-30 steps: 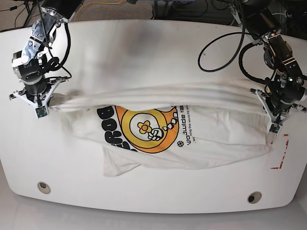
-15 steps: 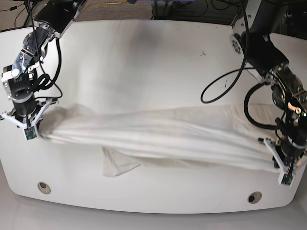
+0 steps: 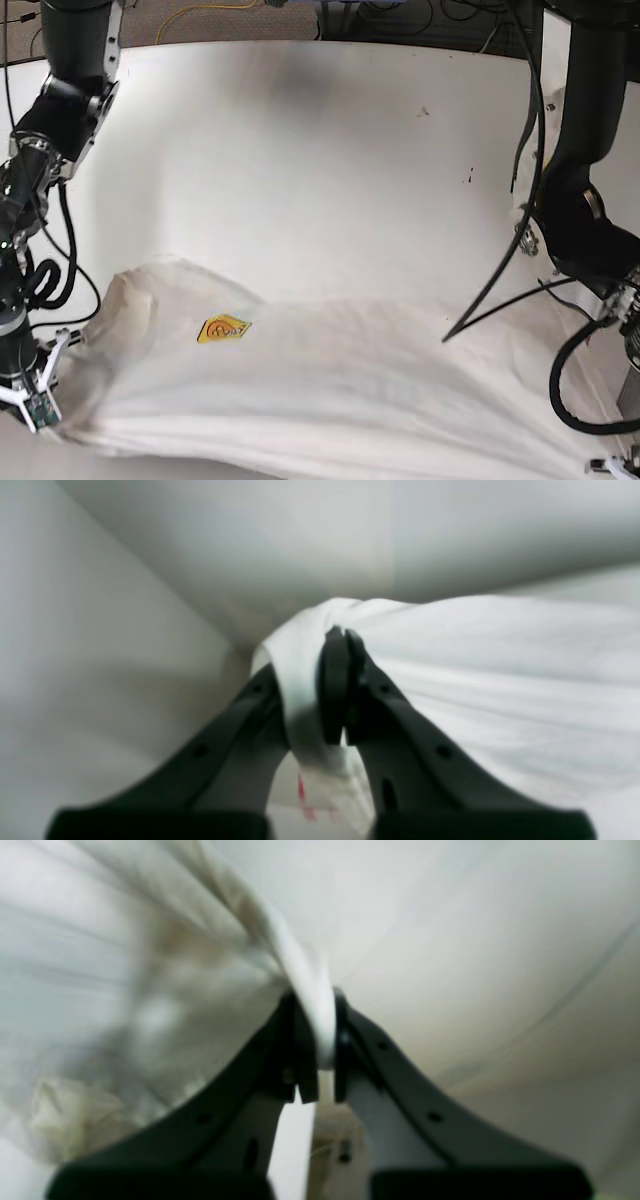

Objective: Layout the t-shirt on the table in an organized manner, then fold the t-shirt properly

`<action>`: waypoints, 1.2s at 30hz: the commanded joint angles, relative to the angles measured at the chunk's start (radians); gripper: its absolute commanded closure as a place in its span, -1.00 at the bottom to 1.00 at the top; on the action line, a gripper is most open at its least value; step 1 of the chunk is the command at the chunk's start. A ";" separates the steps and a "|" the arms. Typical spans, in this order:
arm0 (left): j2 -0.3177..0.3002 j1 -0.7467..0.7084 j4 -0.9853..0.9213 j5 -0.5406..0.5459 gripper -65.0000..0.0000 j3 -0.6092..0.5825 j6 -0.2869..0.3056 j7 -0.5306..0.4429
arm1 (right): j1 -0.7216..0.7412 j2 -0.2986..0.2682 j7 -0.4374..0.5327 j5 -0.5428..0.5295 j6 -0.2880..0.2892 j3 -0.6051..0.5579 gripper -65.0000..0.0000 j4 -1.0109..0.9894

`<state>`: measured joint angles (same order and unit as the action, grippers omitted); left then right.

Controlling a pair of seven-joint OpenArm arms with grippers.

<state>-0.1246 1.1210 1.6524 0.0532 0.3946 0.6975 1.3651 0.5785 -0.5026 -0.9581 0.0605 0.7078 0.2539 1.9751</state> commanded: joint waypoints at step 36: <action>0.067 0.188 0.010 0.009 0.93 -0.089 0.001 0.003 | 0.424 -0.092 -0.080 0.012 -0.010 -0.173 0.92 0.020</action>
<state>-0.0566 1.2690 1.6531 0.0525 0.3115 0.6971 1.3983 0.9680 -0.5819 -1.0561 0.0639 0.7078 0.0746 1.9877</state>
